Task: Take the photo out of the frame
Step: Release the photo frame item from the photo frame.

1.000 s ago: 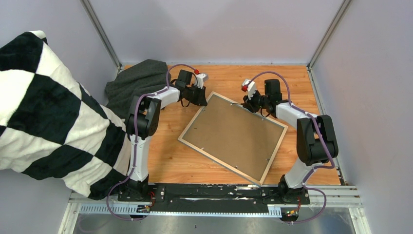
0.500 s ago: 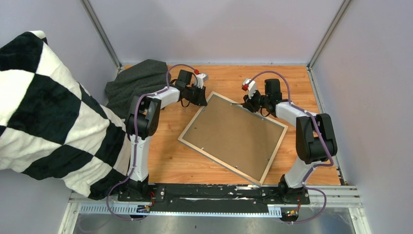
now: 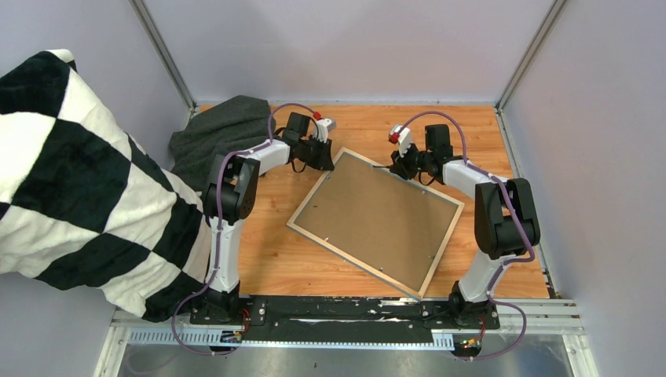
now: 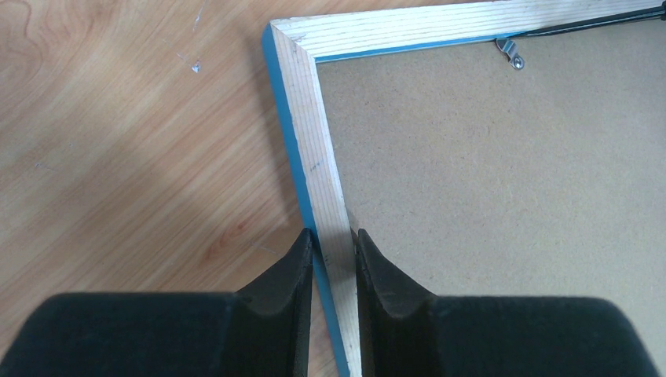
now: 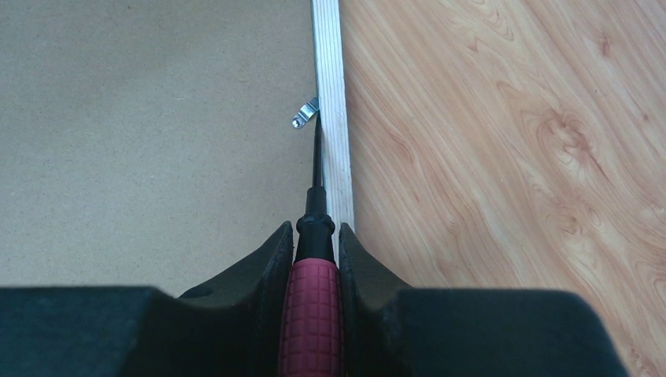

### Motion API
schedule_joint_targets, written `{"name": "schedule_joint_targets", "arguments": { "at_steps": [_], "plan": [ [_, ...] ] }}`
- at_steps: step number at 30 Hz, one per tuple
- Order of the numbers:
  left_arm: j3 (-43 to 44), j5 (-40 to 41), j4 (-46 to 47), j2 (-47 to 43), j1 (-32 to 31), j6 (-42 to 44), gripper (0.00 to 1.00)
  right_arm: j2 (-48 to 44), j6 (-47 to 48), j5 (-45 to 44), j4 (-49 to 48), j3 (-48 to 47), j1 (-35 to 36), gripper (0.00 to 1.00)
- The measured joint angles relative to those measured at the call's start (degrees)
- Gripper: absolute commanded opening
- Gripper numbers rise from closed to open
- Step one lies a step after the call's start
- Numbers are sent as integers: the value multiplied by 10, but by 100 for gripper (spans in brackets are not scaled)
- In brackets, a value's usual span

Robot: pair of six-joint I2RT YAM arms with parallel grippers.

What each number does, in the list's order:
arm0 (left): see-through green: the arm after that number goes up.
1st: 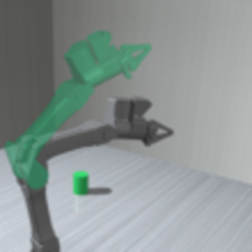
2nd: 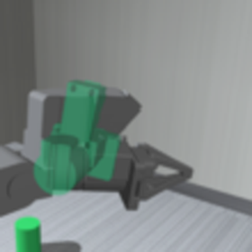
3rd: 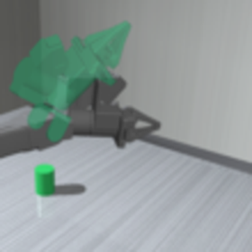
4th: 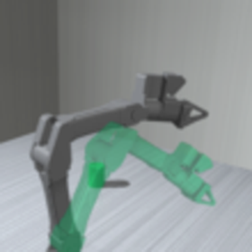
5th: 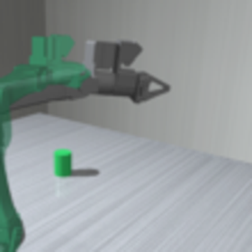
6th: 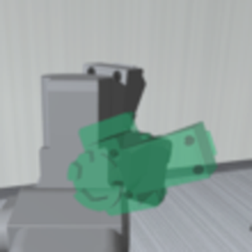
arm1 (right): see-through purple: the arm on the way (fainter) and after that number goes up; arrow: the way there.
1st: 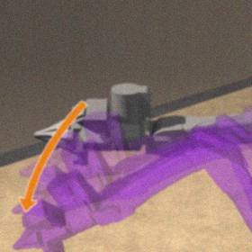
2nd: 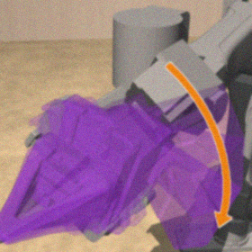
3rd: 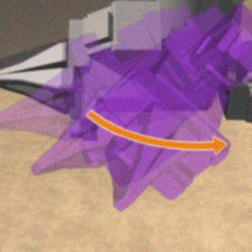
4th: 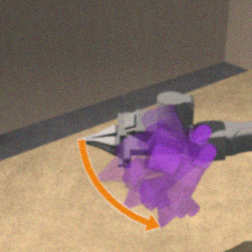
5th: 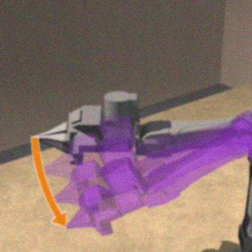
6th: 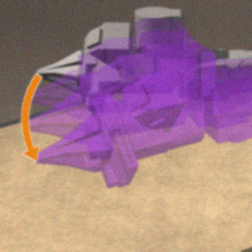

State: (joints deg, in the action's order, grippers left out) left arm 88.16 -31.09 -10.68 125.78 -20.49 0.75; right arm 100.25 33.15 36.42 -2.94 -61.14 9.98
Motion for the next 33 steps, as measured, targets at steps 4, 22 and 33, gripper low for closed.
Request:
{"name": "schedule_joint_targets", "arguments": {
  "at_steps": [4, 22, 33],
  "plan": [
    [0, 0, 0, 0, 0, 0, 0, 0, 0, 0, 1, -1, 0, 0],
    [0, -2, 0, 1, 0, 2, 0, -19, -21, -9, -34, 21, 1, 0],
    [0, -2, 0, 1, 0, 2, 0, -19, -21, -13, -34, 21, 3, 0]
  ]
}}
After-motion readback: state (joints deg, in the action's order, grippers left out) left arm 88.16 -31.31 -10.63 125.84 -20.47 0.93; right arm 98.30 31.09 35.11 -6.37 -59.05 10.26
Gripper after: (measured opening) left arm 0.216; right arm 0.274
